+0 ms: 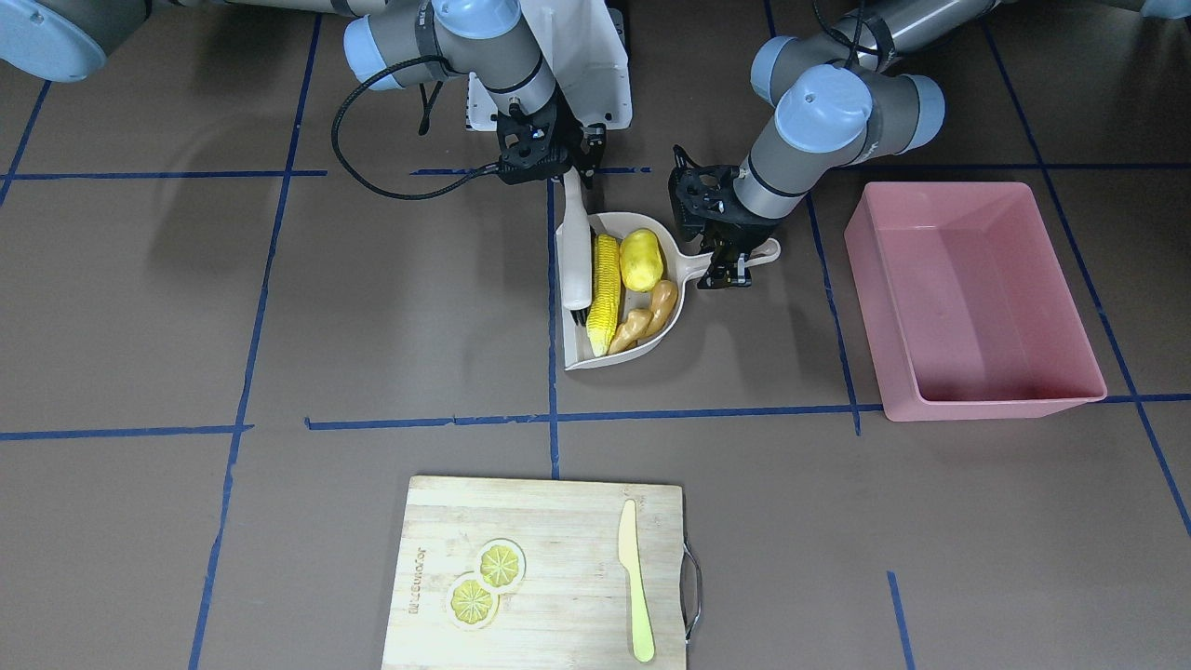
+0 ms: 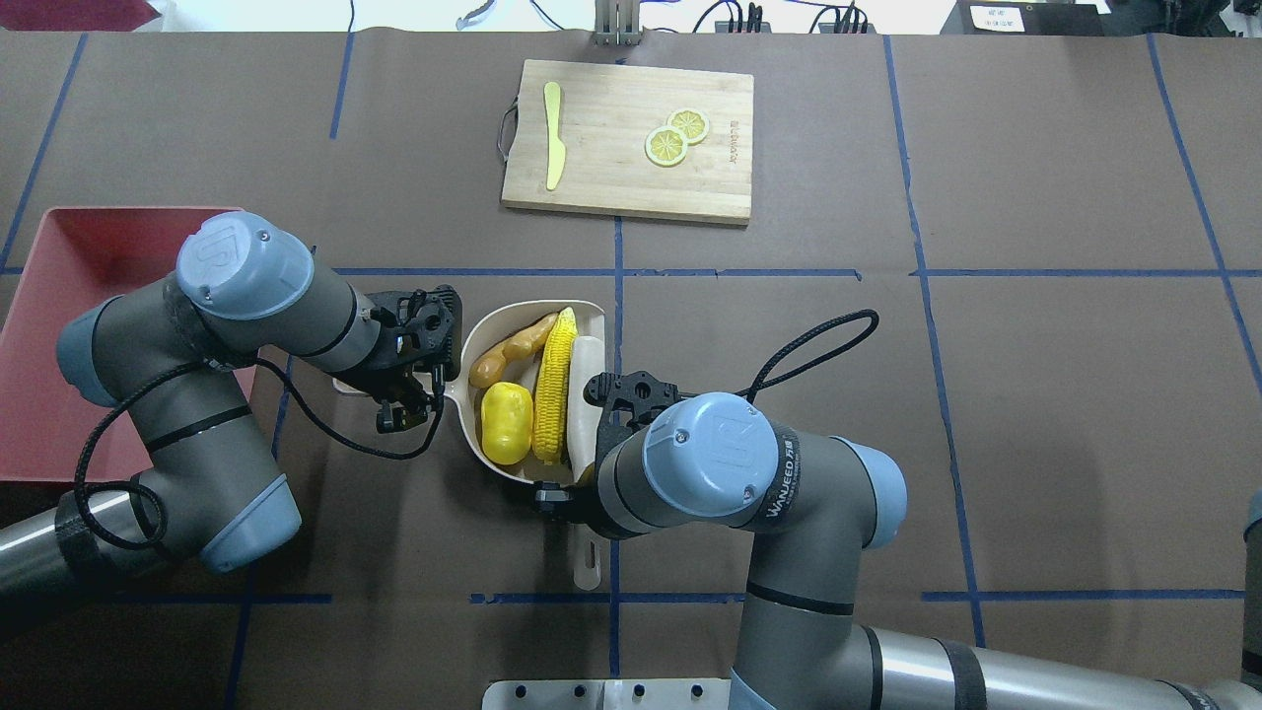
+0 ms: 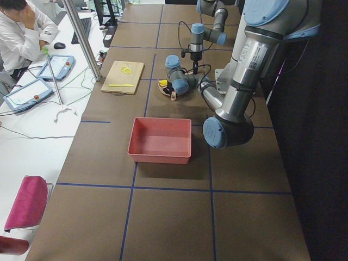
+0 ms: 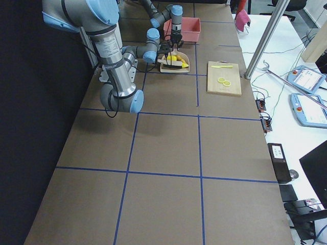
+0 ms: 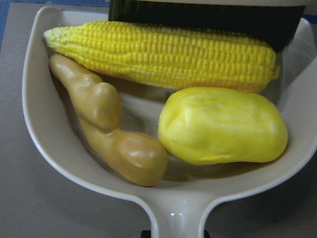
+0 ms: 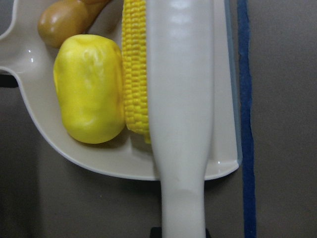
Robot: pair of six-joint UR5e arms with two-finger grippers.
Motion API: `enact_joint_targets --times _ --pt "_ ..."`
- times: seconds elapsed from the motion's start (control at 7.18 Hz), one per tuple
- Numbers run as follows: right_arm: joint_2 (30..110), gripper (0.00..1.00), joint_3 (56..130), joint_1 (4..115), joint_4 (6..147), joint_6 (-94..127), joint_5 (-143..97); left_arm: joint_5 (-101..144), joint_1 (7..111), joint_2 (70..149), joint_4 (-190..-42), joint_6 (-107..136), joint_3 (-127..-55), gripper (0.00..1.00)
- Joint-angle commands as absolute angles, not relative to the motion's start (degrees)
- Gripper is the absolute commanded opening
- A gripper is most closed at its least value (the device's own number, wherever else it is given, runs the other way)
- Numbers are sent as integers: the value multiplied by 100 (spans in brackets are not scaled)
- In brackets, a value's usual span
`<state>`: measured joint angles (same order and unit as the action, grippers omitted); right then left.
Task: Sweep and dump trash into bin
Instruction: 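Sweep the corn, potato and ginger into the dustpan with the right gripper's brush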
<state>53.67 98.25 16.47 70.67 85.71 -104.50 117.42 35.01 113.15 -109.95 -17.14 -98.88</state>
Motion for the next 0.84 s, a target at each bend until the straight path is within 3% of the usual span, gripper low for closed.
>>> enact_joint_targets --times 0.0,0.7 --pt "5379 0 9844 1644 7066 8578 -10459 11742 3507 11312 -10995 -1714 -9879 6" --pt "5493 0 9940 1722 7557 8569 -10459 11733 3507 11312 -11004 -1714 -9870 6"
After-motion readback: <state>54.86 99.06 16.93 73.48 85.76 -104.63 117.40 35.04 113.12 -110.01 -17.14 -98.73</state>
